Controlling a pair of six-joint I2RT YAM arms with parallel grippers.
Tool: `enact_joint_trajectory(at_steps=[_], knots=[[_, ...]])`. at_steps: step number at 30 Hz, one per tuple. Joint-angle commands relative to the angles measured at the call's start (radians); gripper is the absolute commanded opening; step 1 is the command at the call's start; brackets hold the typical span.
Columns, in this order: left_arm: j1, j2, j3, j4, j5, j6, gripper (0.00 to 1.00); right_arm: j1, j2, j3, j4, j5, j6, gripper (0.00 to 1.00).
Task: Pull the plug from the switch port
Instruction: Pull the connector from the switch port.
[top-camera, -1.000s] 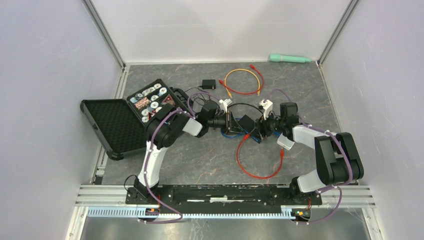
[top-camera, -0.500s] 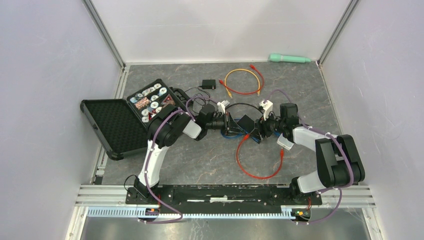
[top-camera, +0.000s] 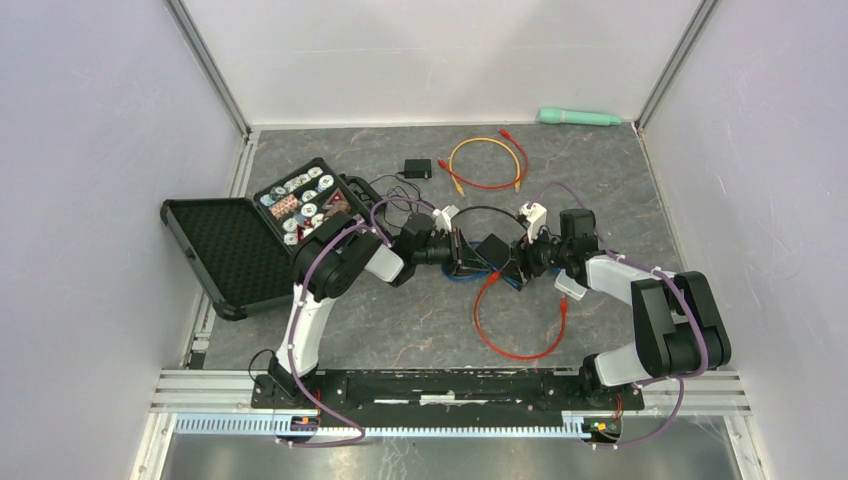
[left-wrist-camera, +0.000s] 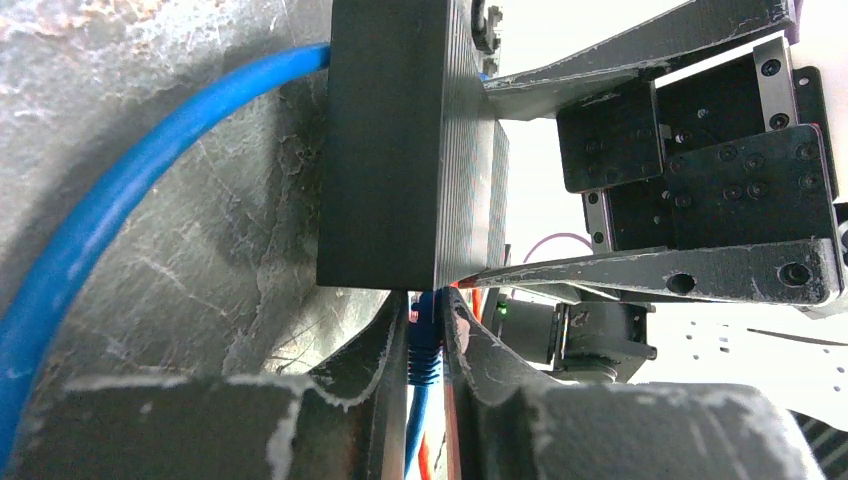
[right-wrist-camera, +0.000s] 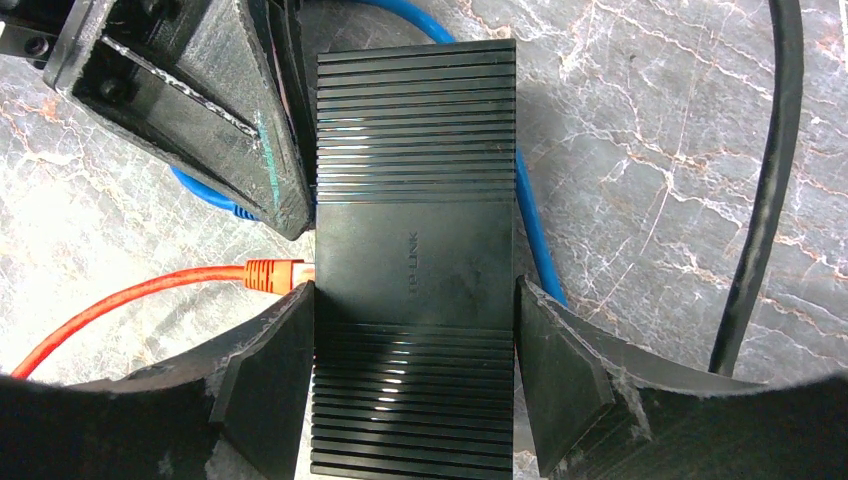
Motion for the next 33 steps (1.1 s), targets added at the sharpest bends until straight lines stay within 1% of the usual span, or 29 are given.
enact_joint_trajectory(at_steps=[1, 6, 14, 18, 24, 27, 30, 33], knots=[[-0.039, -0.038, 0.003, -0.054, 0.000, 0.021, 0.02, -0.006, -0.033, 0.010, 0.097, 0.018, 0.027, 0.08], [-0.037, -0.015, 0.014, 0.036, 0.052, -0.039, 0.02, -0.011, -0.024, 0.021, 0.079, 0.028, -0.004, 0.08], [0.041, -0.006, 0.032, 0.150, 0.153, -0.084, 0.02, -0.051, -0.013, 0.036, 0.060, 0.006, -0.039, 0.08], [0.041, 0.003, 0.050, 0.109, 0.185, -0.059, 0.02, -0.052, -0.013, 0.033, 0.066, 0.000, -0.035, 0.08], [0.029, 0.022, 0.051, 0.103, 0.175, -0.055, 0.02, -0.053, -0.020, 0.023, 0.079, -0.005, -0.016, 0.08], [0.029, 0.009, 0.053, 0.077, 0.173, -0.021, 0.02, -0.052, -0.021, 0.022, 0.080, -0.006, -0.016, 0.08], [0.029, -0.015, 0.063, -0.005, 0.173, 0.051, 0.02, -0.052, -0.018, 0.027, 0.078, -0.011, -0.016, 0.08], [0.033, -0.052, 0.091, -0.156, 0.176, 0.180, 0.02, -0.062, -0.023, 0.042, 0.064, -0.032, -0.019, 0.08]])
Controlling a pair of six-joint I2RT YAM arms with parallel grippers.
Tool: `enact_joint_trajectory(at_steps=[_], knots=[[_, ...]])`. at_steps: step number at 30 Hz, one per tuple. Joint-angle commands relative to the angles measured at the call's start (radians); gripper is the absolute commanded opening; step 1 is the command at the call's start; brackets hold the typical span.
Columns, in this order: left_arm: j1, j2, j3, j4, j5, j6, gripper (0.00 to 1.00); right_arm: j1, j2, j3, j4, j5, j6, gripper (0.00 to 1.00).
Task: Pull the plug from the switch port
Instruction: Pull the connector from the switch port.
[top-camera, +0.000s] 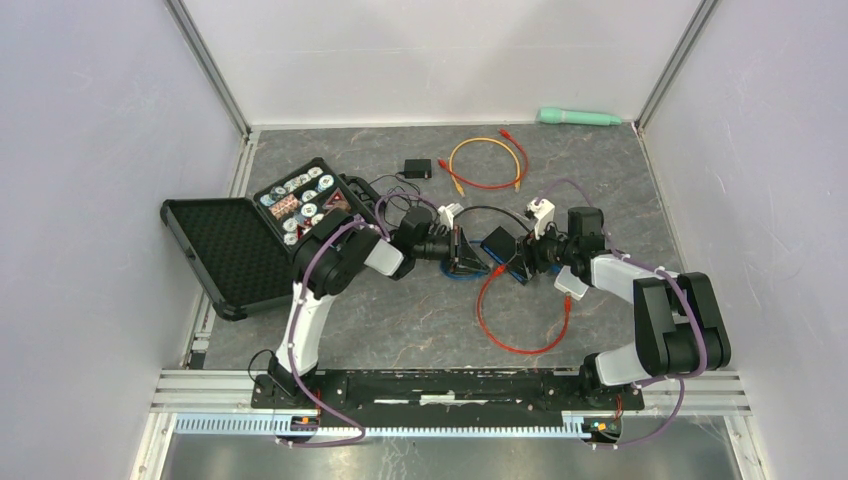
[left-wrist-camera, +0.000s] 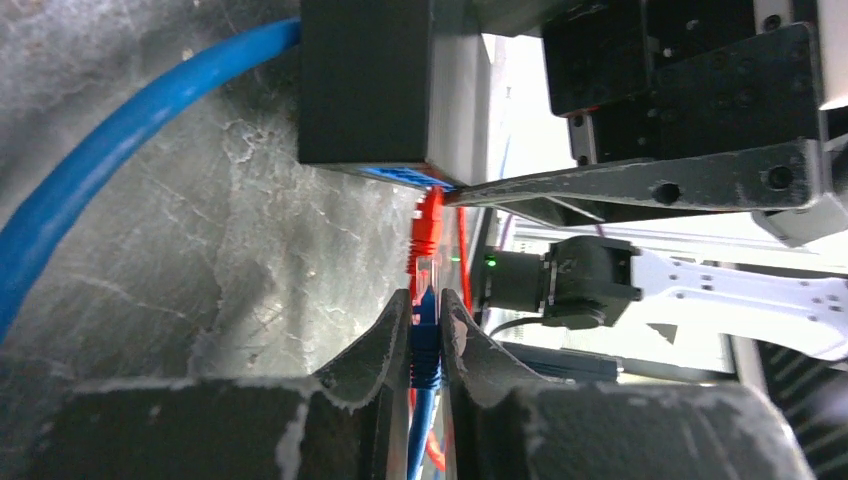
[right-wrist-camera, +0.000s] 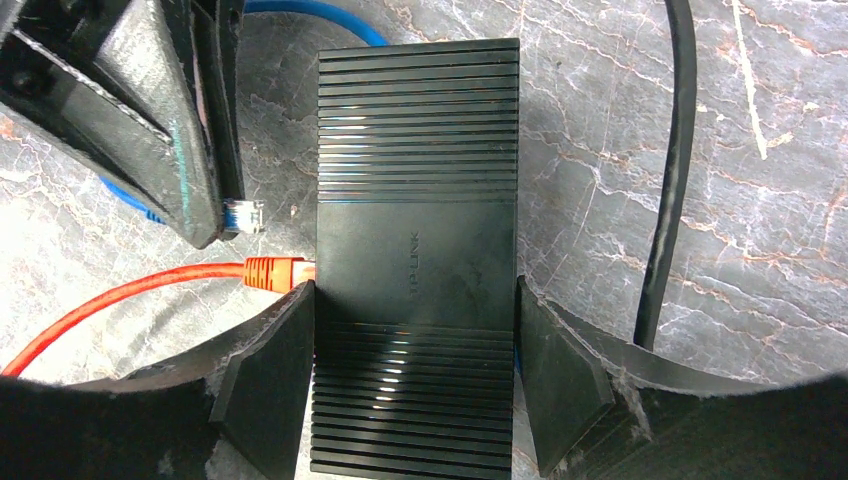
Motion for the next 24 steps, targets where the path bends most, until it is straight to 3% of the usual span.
enact_joint_trajectory(at_steps=[1, 6, 11, 13, 24], knots=[[0.002, -0.082, 0.063, -0.217, 0.024, 0.234, 0.02, -0.015, -0.029, 0.047, 0.032, -0.047, 0.001, 0.08], [0.002, -0.175, 0.179, -0.555, 0.029, 0.565, 0.05, -0.059, -0.091, 0.058, 0.020, -0.094, -0.005, 0.08], [0.002, -0.194, 0.344, -0.994, 0.011, 0.933, 0.10, -0.078, -0.125, 0.098, -0.071, -0.142, -0.069, 0.08], [0.002, -0.188, 0.373, -1.082, -0.010, 1.029, 0.12, -0.079, -0.136, 0.106, -0.092, -0.143, -0.089, 0.08], [0.002, -0.146, 0.344, -1.156, -0.073, 1.216, 0.19, -0.096, -0.172, 0.144, -0.297, -0.148, -0.233, 0.08]])
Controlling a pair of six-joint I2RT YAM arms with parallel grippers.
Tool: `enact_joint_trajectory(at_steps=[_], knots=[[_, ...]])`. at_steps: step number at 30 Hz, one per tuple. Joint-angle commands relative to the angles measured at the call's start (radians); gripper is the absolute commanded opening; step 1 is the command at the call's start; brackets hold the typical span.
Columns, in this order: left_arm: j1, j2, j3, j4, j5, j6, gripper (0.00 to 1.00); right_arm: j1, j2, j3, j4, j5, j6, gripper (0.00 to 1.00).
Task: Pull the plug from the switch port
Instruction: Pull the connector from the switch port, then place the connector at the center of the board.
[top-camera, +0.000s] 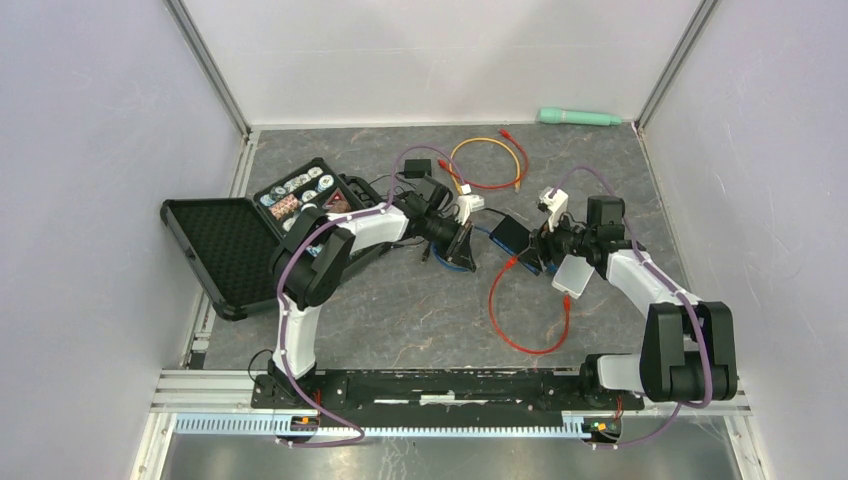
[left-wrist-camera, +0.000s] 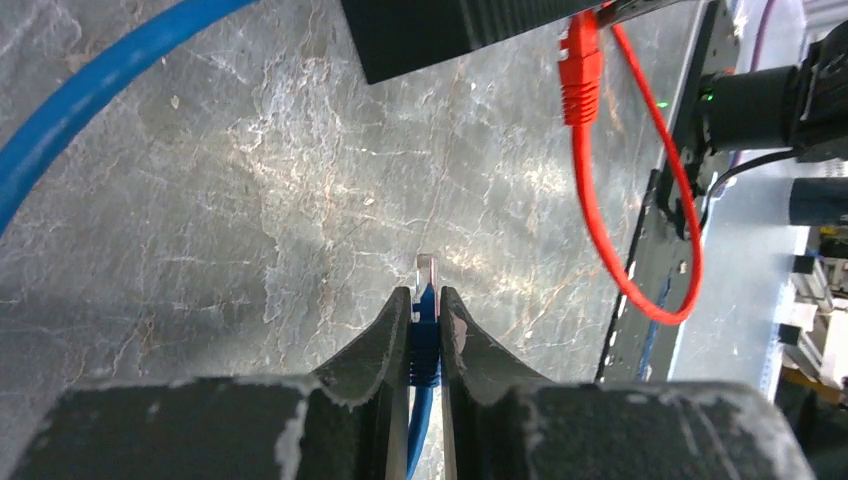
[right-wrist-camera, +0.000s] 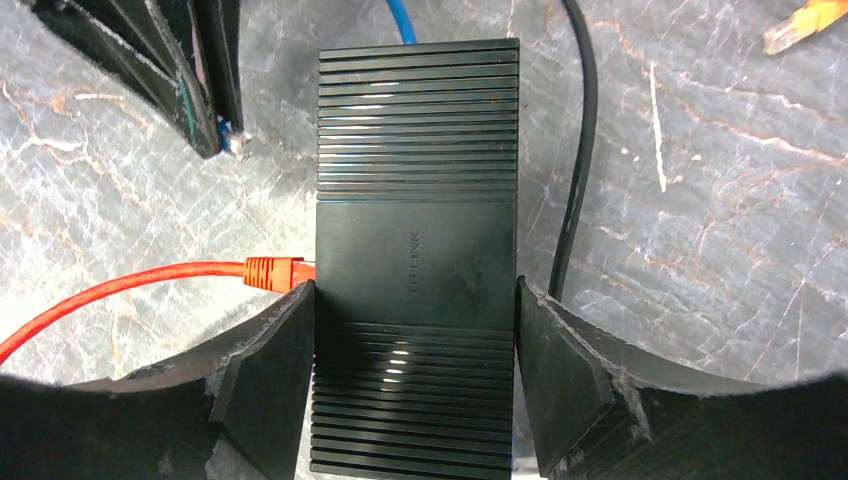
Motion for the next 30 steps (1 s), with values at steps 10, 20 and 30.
enact_joint_trajectory(at_steps=[10, 20, 30], knots=[[0.002, -0.011, -0.037, 0.002, -0.015, 0.124, 0.62, -0.007, -0.062, 0.011, -0.054, -0.099, -0.044, 0.09], [0.037, -0.162, -0.139, 0.017, -0.022, 0.155, 0.76, 0.095, -0.017, -0.044, 0.079, 0.006, 0.038, 0.09], [0.114, -0.332, -0.233, -0.070, -0.065, 0.220, 0.78, 0.233, 0.118, -0.049, 0.139, 0.130, 0.041, 0.19]])
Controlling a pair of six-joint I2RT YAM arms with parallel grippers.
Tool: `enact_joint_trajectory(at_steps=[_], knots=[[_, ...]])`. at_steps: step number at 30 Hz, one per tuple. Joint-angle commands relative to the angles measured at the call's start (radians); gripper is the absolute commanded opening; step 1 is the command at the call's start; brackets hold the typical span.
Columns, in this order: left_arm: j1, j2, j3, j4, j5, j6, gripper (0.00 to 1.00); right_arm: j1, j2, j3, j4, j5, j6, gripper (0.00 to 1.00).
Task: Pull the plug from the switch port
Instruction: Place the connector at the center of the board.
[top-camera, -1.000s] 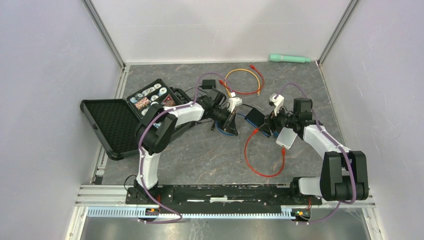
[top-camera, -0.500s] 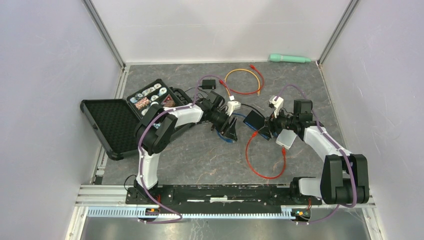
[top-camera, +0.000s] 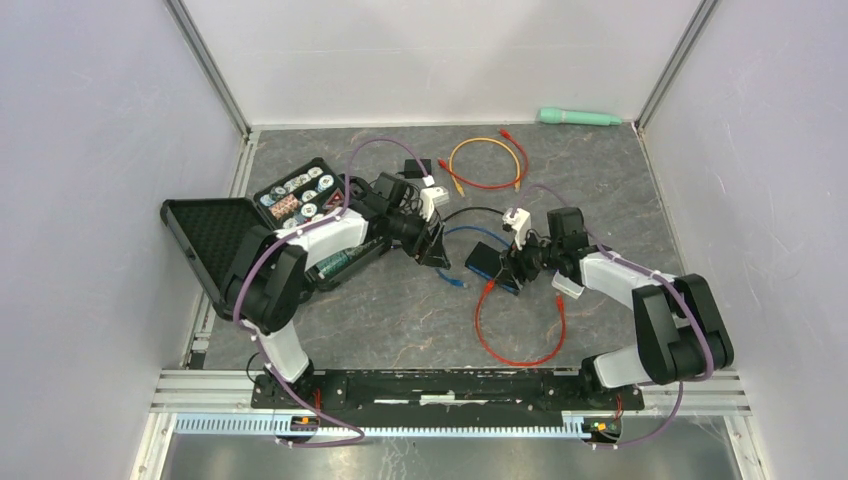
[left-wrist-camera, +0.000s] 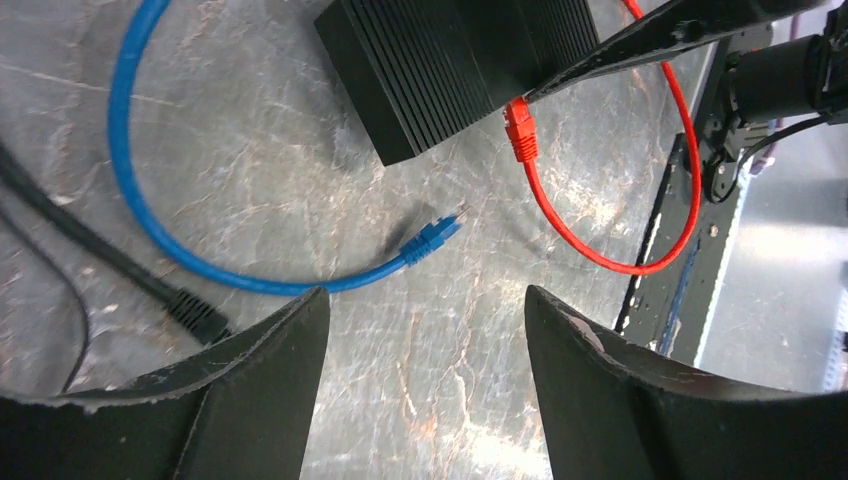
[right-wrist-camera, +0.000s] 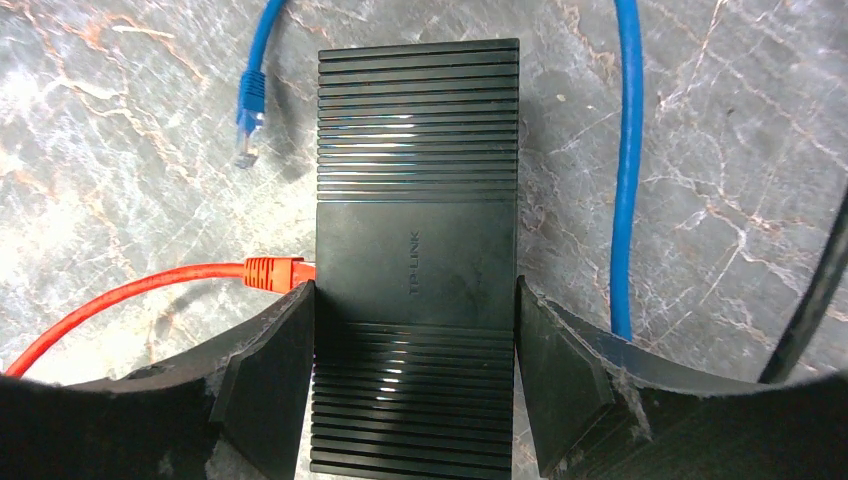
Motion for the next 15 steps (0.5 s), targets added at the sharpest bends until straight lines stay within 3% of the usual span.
enact_joint_trajectory(at_steps=[1, 5, 11, 15], knots=[[0.006, -0.090, -0.030, -0.025, -0.031, 0.094, 0.78, 0.028, 0.049, 0.007, 0.088, 0.052, 0.010, 0.20], [0.006, -0.093, -0.040, -0.006, -0.046, 0.065, 0.78, 0.045, 0.080, 0.015, 0.079, 0.072, 0.010, 0.33], [0.006, -0.068, -0.031, 0.003, -0.062, 0.048, 0.79, 0.047, 0.069, 0.027, 0.021, 0.096, -0.021, 0.77], [0.006, -0.063, -0.032, 0.009, -0.081, 0.040, 0.79, 0.047, 0.024, 0.023, -0.019, 0.117, -0.066, 0.94]])
